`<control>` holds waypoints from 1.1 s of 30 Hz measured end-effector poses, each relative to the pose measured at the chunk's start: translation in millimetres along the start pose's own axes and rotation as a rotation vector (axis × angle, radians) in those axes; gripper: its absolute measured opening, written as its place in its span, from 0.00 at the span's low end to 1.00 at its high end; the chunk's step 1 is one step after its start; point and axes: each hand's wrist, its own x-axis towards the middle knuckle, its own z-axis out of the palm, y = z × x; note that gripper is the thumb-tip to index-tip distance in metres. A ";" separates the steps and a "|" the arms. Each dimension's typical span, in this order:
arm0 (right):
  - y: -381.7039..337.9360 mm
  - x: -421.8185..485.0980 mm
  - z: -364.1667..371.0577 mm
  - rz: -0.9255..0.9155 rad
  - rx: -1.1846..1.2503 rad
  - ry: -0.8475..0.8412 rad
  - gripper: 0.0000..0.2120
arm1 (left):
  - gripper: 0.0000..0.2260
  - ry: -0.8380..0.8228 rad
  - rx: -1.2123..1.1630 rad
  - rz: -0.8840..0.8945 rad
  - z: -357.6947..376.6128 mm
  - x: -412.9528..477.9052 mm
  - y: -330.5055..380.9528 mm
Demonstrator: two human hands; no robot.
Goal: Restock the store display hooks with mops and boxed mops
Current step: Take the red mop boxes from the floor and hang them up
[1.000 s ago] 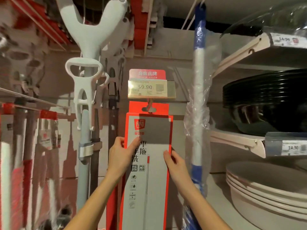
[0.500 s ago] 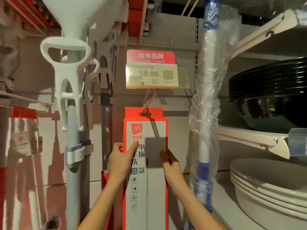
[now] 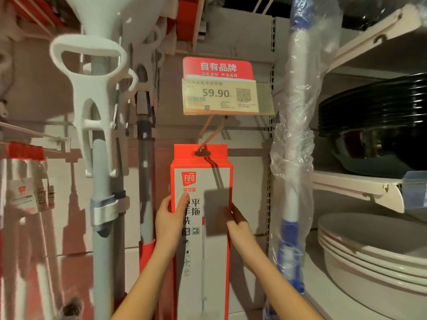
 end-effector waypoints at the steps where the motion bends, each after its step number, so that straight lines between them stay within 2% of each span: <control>1: -4.9 -6.1 -2.0 0.002 0.001 -0.012 0.20 | 0.21 -0.006 0.008 0.005 -1.6 -2.9 2.0; 4: -22.6 -36.4 -8.6 0.006 0.000 -0.038 0.22 | 0.31 -0.022 0.028 0.009 -9.1 -20.2 13.4; 6: -33.8 -63.8 -12.9 -0.020 -0.001 -0.055 0.28 | 0.32 -0.051 0.030 0.032 -14.4 -43.8 29.1; 8: -43.7 -94.5 -17.2 -0.075 0.002 -0.071 0.28 | 0.32 -0.089 0.007 0.075 -23.2 -72.9 44.9; 12: -49.3 -157.0 -23.4 -0.095 -0.037 -0.145 0.26 | 0.24 -0.191 0.014 0.134 -65.7 -144.9 69.6; 14: -49.0 -192.0 -20.3 -0.076 -0.051 -0.204 0.25 | 0.23 -0.252 0.001 0.105 -101.2 -182.7 73.6; 17: -51.1 -244.4 -3.6 -0.042 -0.046 -0.303 0.23 | 0.25 -0.299 0.112 0.099 -167.9 -238.2 78.3; 19: -61.1 -275.0 17.2 -0.010 -0.014 -0.386 0.22 | 0.19 -0.305 0.199 0.070 -216.3 -263.6 86.7; 21: -75.9 -300.8 47.5 -0.019 0.018 -0.465 0.22 | 0.17 -0.271 0.304 0.064 -270.2 -286.3 100.6; 25: -112.7 -352.0 134.3 -0.083 0.061 -0.661 0.23 | 0.22 -0.129 0.440 0.056 -385.4 -338.3 129.5; 30: -149.4 -441.7 275.6 -0.159 0.077 -0.877 0.23 | 0.16 0.062 0.518 -0.061 -543.4 -413.6 162.4; 33: -167.8 -509.2 373.4 -0.182 0.076 -1.029 0.23 | 0.17 0.216 0.578 -0.110 -651.9 -464.3 189.5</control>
